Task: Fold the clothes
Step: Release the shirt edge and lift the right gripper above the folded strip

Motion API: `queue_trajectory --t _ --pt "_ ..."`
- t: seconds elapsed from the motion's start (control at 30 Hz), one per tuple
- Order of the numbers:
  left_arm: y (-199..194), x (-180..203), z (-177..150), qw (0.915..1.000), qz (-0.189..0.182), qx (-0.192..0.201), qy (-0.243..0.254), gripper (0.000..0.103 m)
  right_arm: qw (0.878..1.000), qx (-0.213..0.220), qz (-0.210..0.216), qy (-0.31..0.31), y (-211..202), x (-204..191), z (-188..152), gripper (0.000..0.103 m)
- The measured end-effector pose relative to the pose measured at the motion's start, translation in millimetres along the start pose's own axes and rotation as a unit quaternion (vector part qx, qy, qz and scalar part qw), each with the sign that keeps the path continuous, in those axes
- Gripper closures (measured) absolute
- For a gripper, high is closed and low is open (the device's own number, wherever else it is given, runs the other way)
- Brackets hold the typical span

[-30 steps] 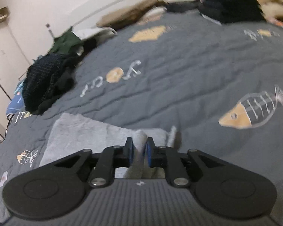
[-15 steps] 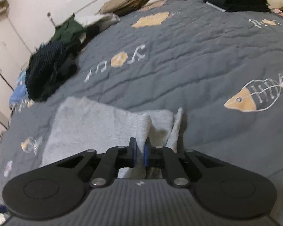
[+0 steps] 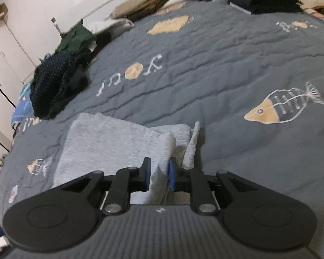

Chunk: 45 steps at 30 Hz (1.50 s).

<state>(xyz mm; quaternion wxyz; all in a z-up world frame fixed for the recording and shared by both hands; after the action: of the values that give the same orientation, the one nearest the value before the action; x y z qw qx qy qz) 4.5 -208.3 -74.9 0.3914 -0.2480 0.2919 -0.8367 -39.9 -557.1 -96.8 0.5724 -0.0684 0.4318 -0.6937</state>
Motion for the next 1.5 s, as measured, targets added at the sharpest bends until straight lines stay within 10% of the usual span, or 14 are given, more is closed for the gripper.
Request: queue_trajectory --t 0.2,0.43,1.13,1.5 --pt "-3 2 -1 0.9999 0.001 0.01 -0.001 0.029 1.0 0.02 0.019 -0.006 -43 -24 -30 0.077" --pt "-7 6 -1 0.995 -0.081 0.008 -0.058 0.029 0.997 -0.005 0.08 -0.013 -65 -59 -86 0.074" --pt "-4 17 -8 0.9917 -0.115 -0.016 -0.055 0.029 0.994 -0.106 -0.023 -0.02 -67 -21 -150 0.074" --pt "12 38 -25 0.9534 -0.255 -0.055 -0.152 0.029 0.999 0.002 0.003 0.05 -112 -10 -134 0.073"
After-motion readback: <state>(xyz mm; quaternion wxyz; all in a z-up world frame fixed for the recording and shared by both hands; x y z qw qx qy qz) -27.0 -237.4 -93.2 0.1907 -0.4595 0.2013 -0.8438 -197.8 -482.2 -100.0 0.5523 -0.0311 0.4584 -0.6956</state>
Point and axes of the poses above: each gripper's, at about its wrist camera, not at the fingertips, and y roughly the way its jaws point, x to its right, z to its top, the point moved 4 cm from there along y, roughly the way its jaws point, and after that the axes turned 1 degree about -z, right-handed, at the moved point
